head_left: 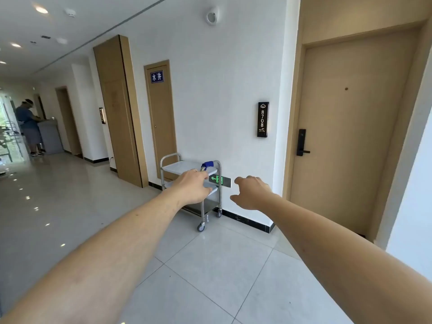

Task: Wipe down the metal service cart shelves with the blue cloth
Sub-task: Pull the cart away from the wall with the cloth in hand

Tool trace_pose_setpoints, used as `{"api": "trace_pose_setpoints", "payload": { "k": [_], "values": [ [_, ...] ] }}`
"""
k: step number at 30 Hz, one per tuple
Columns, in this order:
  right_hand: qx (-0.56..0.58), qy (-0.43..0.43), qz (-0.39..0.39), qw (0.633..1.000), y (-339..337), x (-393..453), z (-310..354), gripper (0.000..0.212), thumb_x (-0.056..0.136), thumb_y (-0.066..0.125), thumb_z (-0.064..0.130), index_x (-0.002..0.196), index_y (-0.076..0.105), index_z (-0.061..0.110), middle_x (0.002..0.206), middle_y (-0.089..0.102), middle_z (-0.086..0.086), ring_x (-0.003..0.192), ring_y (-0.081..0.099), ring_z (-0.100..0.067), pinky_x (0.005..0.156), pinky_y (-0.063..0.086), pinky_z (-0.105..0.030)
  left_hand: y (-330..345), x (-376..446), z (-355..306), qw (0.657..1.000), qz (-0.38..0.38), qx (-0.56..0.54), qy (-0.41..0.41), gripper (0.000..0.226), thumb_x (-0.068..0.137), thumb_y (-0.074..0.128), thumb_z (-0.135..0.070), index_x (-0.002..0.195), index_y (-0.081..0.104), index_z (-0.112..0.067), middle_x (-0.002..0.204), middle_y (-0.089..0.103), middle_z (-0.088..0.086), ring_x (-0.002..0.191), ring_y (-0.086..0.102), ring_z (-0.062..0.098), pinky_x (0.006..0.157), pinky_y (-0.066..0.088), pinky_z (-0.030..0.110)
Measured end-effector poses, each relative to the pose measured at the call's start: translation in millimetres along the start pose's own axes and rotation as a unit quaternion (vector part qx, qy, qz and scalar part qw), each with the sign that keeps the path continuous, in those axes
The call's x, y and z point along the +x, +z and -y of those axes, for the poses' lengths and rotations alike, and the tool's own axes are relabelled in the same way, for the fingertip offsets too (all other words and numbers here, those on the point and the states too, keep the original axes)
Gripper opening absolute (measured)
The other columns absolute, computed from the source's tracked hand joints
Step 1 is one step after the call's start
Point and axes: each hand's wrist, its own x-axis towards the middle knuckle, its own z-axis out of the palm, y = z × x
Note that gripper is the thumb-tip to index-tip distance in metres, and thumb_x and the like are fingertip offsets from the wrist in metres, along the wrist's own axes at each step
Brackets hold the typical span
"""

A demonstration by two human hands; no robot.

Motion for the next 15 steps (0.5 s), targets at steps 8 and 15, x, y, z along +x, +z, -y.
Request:
{"api": "trace_pose_setpoints", "payload": {
  "k": [8, 15],
  "values": [
    [-0.005, -0.004, 0.007, 1.0, 25, 63, -16, 0.047, 0.094, 0.058, 0.04, 0.136, 0.051, 0.02, 0.122, 0.057, -0.008, 0.119, 0.05, -0.032, 0.079, 0.039, -0.037, 23, 56, 19, 0.999, 0.016, 0.018, -0.026, 0.051, 0.092, 0.059, -0.04, 0.138, 0.049, -0.022, 0.137, 0.05, 0.006, 0.123, 0.05, 0.027, 0.099, 0.046, 0.042],
    [0.0, -0.029, 0.016, 0.999, 41, 152, -61, 0.043, 0.094, 0.057, 0.04, 0.131, 0.052, 0.019, 0.119, 0.056, -0.009, 0.118, 0.05, -0.033, 0.082, 0.041, -0.039, 57, 145, 13, 0.999, 0.016, 0.018, -0.033, 0.05, 0.091, 0.057, -0.039, 0.138, 0.048, -0.023, 0.134, 0.051, 0.006, 0.118, 0.051, 0.025, 0.091, 0.045, 0.035]
  ]
}}
